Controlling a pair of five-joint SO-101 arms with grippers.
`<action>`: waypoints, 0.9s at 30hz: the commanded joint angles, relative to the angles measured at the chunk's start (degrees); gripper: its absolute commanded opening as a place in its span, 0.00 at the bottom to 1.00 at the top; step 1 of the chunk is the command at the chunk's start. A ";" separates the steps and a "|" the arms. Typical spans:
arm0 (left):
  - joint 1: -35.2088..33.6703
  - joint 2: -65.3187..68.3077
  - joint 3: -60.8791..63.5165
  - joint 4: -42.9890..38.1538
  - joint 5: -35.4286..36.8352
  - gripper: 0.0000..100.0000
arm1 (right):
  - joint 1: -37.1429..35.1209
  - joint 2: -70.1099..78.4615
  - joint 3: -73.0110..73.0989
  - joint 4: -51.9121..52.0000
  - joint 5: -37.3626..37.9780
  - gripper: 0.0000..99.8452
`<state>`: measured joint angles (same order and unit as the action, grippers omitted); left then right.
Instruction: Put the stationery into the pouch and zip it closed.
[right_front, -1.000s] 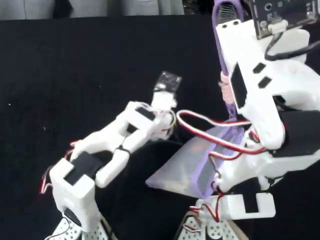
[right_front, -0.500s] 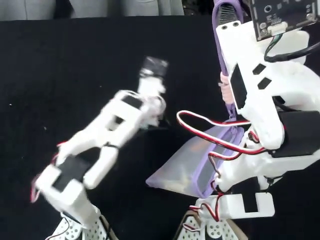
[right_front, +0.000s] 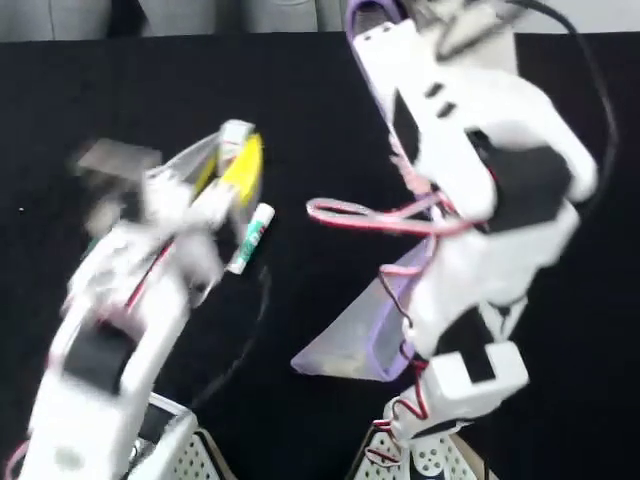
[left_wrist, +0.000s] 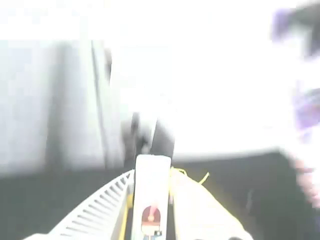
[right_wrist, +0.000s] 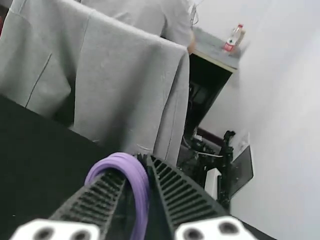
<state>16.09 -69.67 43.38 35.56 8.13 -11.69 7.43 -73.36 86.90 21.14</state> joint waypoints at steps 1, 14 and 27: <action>-0.13 -25.85 11.12 -7.56 0.44 0.03 | -1.23 3.56 -0.22 -5.36 -4.40 0.01; 5.93 -34.73 14.73 -10.20 15.12 0.03 | -3.96 6.11 0.22 -11.08 -11.25 0.01; 14.37 -34.64 19.65 -14.86 15.03 0.03 | -3.87 7.78 -0.22 -12.92 -11.25 0.01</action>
<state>28.75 -104.22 61.32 24.57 22.64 -15.03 15.87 -73.27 73.89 10.42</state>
